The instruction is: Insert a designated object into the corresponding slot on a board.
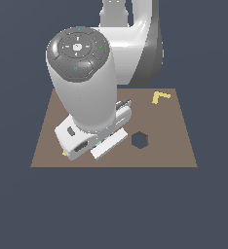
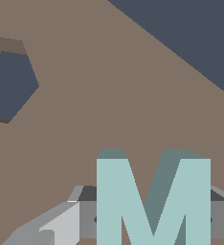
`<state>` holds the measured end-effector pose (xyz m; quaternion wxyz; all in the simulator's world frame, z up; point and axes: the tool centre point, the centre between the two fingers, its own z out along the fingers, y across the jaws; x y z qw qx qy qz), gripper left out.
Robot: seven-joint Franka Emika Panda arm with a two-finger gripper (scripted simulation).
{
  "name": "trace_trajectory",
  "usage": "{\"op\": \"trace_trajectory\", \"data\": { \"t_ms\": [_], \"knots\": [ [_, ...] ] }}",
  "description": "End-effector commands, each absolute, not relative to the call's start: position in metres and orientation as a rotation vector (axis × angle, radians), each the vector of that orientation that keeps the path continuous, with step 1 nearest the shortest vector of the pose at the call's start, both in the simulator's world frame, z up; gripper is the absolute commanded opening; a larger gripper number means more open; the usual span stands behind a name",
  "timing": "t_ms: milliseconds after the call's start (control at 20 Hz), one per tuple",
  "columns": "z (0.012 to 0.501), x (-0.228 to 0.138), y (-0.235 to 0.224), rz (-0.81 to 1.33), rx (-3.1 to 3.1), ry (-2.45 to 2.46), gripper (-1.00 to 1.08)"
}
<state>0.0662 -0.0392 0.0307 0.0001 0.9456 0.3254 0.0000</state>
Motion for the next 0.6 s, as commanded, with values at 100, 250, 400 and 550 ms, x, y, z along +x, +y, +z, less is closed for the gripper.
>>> {"op": "trace_trajectory", "data": {
  "t_ms": [100, 250, 400, 550],
  "knots": [
    [0.0299, 0.0663, -0.0390, 0.000, 2.970, 1.023, -1.00],
    [0.0299, 0.0663, -0.0390, 0.000, 2.970, 1.023, -1.00],
    [0.0306, 0.0665, -0.0392, 0.001, 2.970, 1.022, -1.00],
    [0.0307, 0.0661, -0.0388, 0.001, 2.966, 1.034, -1.00]
  ]
}}
